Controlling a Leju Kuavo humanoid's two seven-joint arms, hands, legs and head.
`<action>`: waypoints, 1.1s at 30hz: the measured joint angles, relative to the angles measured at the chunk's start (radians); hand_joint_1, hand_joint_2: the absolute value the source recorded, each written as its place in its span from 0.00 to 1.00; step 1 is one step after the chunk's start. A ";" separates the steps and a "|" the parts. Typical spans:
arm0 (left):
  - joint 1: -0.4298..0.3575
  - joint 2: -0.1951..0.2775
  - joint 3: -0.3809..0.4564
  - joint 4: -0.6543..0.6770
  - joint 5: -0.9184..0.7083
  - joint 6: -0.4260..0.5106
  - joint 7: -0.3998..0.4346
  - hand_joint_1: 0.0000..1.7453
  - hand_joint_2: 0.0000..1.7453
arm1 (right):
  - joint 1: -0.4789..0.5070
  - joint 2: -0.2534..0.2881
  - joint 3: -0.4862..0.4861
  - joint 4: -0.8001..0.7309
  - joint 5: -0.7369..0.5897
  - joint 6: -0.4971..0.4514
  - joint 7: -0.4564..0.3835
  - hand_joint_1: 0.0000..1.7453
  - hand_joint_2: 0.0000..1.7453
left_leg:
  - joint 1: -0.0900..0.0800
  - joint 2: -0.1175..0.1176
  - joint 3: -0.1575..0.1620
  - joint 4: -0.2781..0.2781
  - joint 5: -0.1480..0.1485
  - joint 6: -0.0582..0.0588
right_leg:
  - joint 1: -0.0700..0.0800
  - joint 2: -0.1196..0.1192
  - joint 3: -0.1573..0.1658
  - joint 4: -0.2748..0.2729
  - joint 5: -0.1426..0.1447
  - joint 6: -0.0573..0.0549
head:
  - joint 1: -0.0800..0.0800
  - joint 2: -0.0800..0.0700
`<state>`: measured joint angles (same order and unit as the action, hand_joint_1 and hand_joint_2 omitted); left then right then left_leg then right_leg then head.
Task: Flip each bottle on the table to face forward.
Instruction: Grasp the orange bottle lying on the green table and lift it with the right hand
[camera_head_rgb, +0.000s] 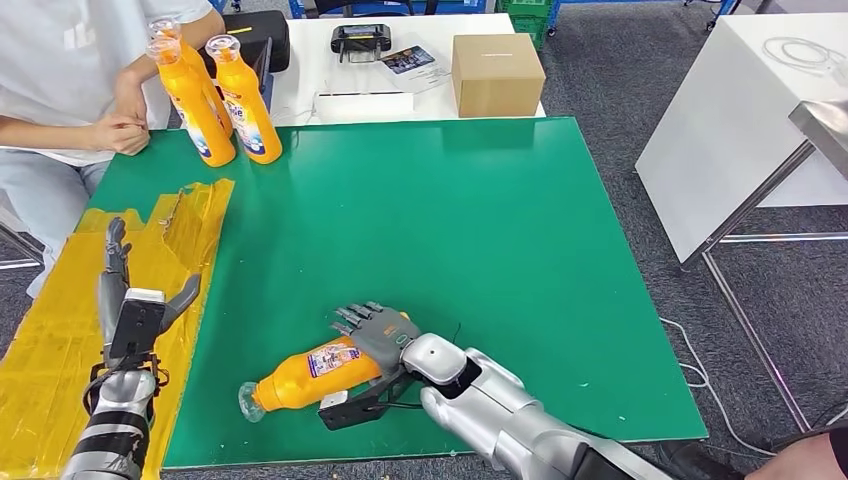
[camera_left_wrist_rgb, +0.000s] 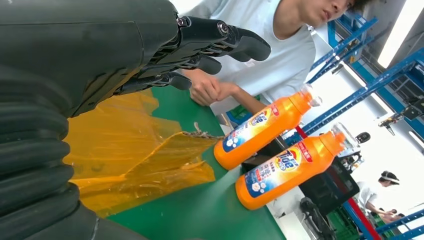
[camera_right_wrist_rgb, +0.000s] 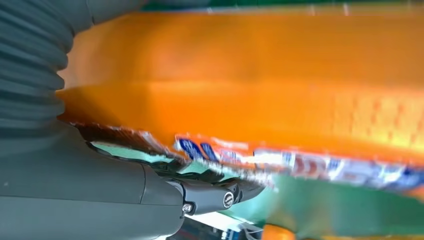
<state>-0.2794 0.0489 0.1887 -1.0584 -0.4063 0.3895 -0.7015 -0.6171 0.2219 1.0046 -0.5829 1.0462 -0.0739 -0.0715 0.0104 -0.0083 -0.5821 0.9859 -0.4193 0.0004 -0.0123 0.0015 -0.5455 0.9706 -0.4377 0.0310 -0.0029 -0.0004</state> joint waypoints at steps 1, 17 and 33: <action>-0.002 0.000 -0.002 0.002 0.000 0.000 0.000 0.00 1.00 | -0.003 0.001 0.003 0.004 0.000 0.005 -0.004 1.00 1.00 | 0.000 0.000 0.000 0.000 0.000 0.000 | 0.000 0.000 0.000 0.000 0.000 0.000 | 0.000 0.000; -0.006 0.000 -0.017 0.024 0.007 0.004 0.000 0.00 1.00 | -0.022 -0.004 0.013 0.031 -0.041 -0.020 -0.014 1.00 1.00 | 0.000 -0.001 0.000 0.000 0.000 0.000 | 0.000 0.000 0.000 0.000 0.000 0.000 | 0.000 0.000; 0.035 -0.004 -0.008 -0.006 -0.004 -0.018 0.000 0.00 1.00 | 0.052 -0.074 -0.165 -0.098 -0.057 -0.352 0.114 1.00 1.00 | 0.000 -0.001 -0.001 0.000 0.000 0.000 | 0.000 0.000 -0.001 0.000 0.000 0.000 | 0.000 0.000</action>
<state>-0.2447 0.0452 0.1810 -1.0642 -0.4099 0.3716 -0.7015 -0.5649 0.1479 0.8397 -0.6811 0.9895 -0.4263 0.0427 0.0102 -0.0092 -0.5836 0.9860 -0.4193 0.0004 -0.0124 0.0014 -0.5463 0.9706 -0.4378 0.0312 -0.0030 -0.0004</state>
